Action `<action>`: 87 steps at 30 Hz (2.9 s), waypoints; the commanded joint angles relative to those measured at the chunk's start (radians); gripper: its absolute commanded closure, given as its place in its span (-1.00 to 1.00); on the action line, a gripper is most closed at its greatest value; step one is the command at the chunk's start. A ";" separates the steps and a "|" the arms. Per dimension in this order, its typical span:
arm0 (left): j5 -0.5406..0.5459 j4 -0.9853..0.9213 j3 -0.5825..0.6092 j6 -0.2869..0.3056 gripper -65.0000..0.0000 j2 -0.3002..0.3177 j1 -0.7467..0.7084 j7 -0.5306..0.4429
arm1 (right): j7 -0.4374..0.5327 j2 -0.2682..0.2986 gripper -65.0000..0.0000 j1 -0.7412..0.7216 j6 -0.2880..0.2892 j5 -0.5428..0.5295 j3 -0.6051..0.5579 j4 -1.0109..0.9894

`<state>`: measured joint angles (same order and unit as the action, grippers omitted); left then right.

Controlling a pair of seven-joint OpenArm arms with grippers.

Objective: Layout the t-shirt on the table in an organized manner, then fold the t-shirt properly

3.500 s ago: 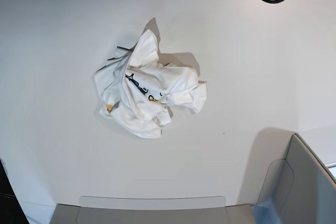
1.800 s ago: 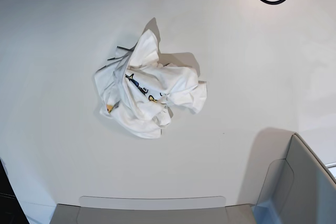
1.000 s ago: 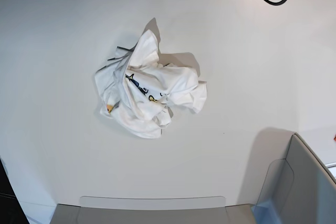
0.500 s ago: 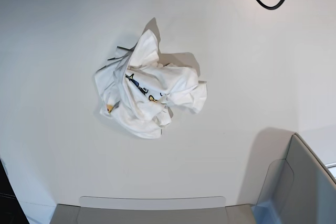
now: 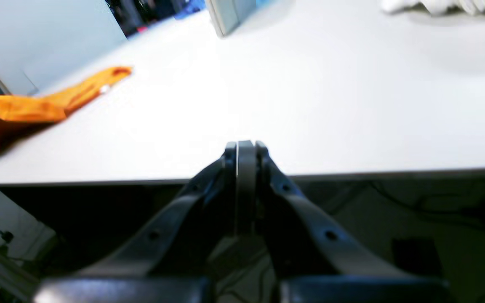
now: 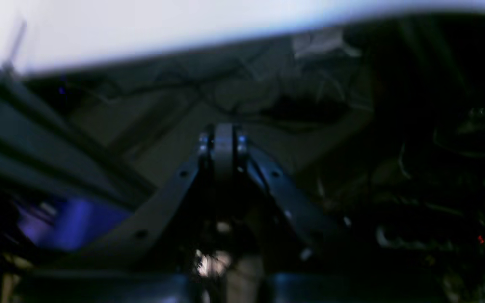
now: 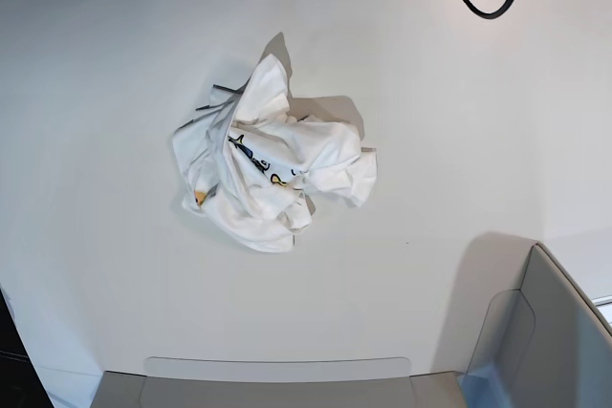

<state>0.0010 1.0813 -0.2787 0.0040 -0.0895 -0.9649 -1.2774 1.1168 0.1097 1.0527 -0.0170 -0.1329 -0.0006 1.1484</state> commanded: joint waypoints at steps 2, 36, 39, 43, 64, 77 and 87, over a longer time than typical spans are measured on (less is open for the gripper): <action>0.006 0.053 0.003 -0.011 0.99 -0.008 -0.030 -0.064 | 0.033 0.002 0.99 0.060 0.002 0.000 0.001 0.091; -0.002 0.756 0.065 -0.008 0.55 -0.019 0.122 0.758 | -0.734 0.043 0.35 -0.075 0.004 0.000 -0.066 0.904; -0.002 0.756 0.065 -0.006 0.55 -0.019 0.123 0.775 | -0.890 0.037 0.35 -0.150 0.001 -0.003 -0.117 0.905; -0.002 0.755 0.060 -0.006 0.55 -0.013 0.140 0.802 | -1.107 -0.012 0.35 -0.249 0.001 -0.110 -0.141 0.907; -0.002 0.755 0.058 -0.006 0.55 -0.013 0.186 0.914 | -1.375 -0.023 0.35 -0.438 -0.171 -0.296 -0.143 0.901; -0.002 0.755 0.057 -0.006 0.55 -0.011 0.188 0.914 | -1.572 -0.095 0.36 -0.550 -0.226 -0.296 -0.140 0.891; -0.002 0.753 0.055 -0.006 0.55 0.003 0.202 0.914 | -1.584 -0.101 0.84 -0.552 -0.226 -0.296 -0.080 0.888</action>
<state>0.0010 1.8183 -0.2207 0.0036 -0.0879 -0.7559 -0.3374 -0.4900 0.0101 0.5018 -0.2516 -0.4217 -0.0826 2.0212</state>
